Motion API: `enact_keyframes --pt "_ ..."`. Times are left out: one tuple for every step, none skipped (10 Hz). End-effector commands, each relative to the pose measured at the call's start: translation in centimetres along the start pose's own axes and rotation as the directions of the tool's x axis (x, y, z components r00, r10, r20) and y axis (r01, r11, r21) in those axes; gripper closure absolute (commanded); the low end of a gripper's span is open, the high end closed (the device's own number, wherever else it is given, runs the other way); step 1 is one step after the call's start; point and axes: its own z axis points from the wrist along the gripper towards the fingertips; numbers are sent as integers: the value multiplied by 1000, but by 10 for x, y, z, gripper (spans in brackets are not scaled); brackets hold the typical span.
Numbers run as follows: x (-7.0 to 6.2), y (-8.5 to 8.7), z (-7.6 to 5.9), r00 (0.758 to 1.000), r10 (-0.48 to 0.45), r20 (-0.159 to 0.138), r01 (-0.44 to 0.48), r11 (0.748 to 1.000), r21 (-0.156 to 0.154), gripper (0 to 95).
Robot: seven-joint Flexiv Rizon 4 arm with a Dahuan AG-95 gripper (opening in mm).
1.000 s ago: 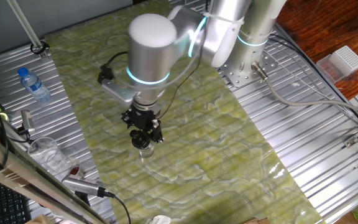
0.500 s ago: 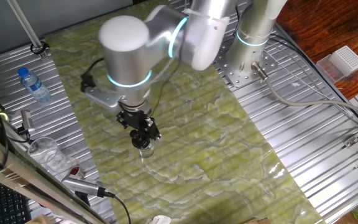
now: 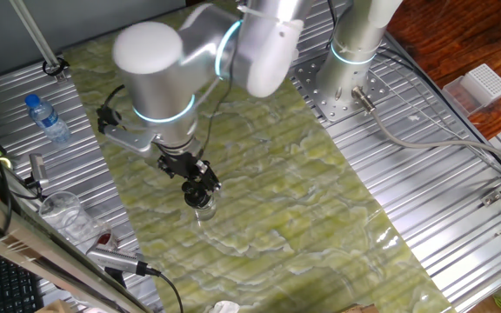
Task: Screw the lid onto the jar
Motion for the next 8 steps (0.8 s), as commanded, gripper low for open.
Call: enact_keyframes --pt "2 -2 0 1000 -15 1 15 1000 -26 0" --pt "-1 -3 2 1000 -27 4 28 999 -45 0" --pt "-3 -3 3 999 -41 -3 41 998 -52 0" --pt "-6 -3 3 998 -63 -15 62 996 -63 0" --pt "-6 -3 4 997 -71 -21 70 995 -68 0" --pt "-5 -3 5 995 -94 -34 91 992 -82 0" --pt "-5 -3 8 991 -124 -48 119 988 -101 0" --pt "-4 -3 11 990 -135 -49 129 985 -111 0"
